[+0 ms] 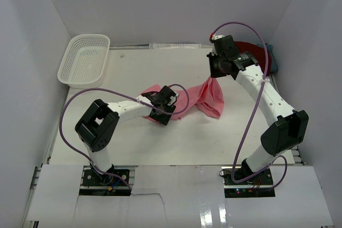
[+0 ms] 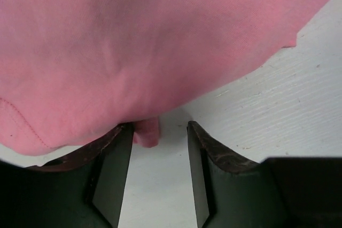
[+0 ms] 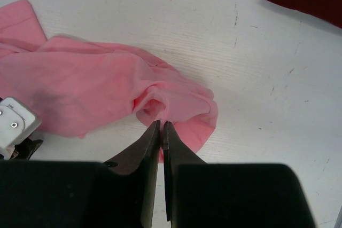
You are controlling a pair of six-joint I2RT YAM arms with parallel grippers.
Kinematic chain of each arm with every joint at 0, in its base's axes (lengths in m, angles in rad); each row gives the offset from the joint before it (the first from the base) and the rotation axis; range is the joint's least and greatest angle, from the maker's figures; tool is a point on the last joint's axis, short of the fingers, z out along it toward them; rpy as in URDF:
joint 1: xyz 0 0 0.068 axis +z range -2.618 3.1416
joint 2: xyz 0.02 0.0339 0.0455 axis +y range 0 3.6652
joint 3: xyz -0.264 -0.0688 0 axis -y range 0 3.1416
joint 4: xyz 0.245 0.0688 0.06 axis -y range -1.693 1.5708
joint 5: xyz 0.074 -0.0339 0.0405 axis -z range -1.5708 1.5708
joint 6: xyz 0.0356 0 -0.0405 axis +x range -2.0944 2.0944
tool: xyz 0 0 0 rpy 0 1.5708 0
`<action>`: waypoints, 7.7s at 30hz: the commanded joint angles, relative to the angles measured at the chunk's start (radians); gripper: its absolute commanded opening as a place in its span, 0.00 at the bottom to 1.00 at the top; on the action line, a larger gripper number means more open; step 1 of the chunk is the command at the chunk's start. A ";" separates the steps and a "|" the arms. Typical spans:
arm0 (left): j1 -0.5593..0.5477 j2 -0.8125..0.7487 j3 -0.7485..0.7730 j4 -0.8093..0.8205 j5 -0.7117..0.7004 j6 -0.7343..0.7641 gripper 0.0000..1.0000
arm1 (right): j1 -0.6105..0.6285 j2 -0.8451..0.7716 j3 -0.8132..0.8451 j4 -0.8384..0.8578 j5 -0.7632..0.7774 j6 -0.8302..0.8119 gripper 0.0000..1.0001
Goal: Fold and stack the t-shirts
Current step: Flatten out the tshirt
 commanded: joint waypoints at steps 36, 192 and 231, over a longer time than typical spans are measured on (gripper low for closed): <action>0.655 -0.364 0.567 -0.280 0.435 -0.165 0.00 | -0.187 0.169 0.512 -0.085 -0.144 0.006 0.08; 0.828 -1.132 0.115 0.223 0.280 -0.367 0.00 | -0.121 -0.762 0.139 0.459 -0.528 -0.001 0.08; 0.740 -0.223 -0.048 0.353 0.596 -0.461 0.00 | -0.329 -0.307 -0.648 0.701 -0.950 0.446 0.08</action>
